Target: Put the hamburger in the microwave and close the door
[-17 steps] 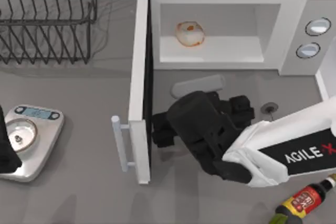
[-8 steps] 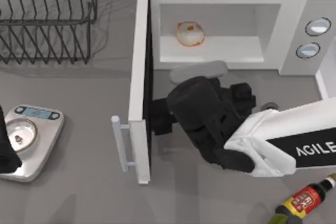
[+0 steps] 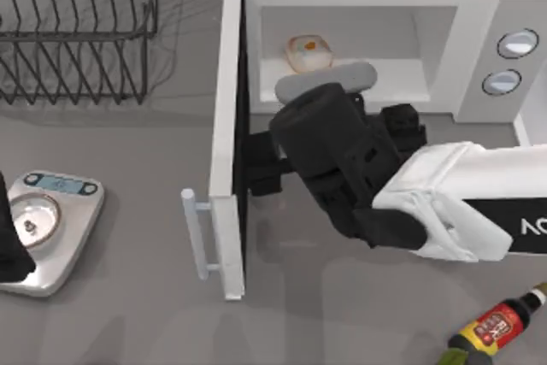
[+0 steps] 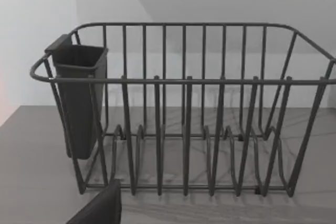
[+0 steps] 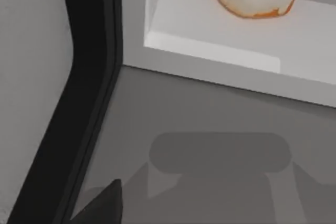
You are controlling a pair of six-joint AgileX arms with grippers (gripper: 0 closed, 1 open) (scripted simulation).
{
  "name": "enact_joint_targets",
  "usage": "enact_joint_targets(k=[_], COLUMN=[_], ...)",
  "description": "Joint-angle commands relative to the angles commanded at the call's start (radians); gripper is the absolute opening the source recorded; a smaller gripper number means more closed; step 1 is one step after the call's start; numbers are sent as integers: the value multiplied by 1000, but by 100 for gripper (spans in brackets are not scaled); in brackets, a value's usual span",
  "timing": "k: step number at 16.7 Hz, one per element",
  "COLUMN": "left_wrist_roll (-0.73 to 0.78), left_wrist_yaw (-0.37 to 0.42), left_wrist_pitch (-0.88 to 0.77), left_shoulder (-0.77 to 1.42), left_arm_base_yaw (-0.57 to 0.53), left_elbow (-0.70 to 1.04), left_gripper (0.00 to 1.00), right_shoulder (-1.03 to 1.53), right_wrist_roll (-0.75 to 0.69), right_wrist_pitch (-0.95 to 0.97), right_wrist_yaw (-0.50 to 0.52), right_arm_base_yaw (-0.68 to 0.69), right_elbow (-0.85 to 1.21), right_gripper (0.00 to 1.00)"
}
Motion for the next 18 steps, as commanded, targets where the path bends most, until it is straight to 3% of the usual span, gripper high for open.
enact_joint_targets(k=[6, 13, 18], left_wrist_roll=[0, 0, 0], left_wrist_yaw=[0, 0, 0], left_wrist_pitch=[0, 0, 0], left_shoulder=[0, 0, 0], left_arm_base_yaw=[0, 0, 0], left_elbow=[0, 0, 0], left_gripper=[100, 100, 100], right_shoulder=[-50, -52, -200], right_wrist_roll=[3, 4, -32], right_wrist_pitch=[-121, -135, -129], right_wrist_yaw=[-2, -3, -63], right_arm_base_yaw=[1, -3, -81], right_elbow=[33, 34, -60], right_gripper=[100, 100, 100])
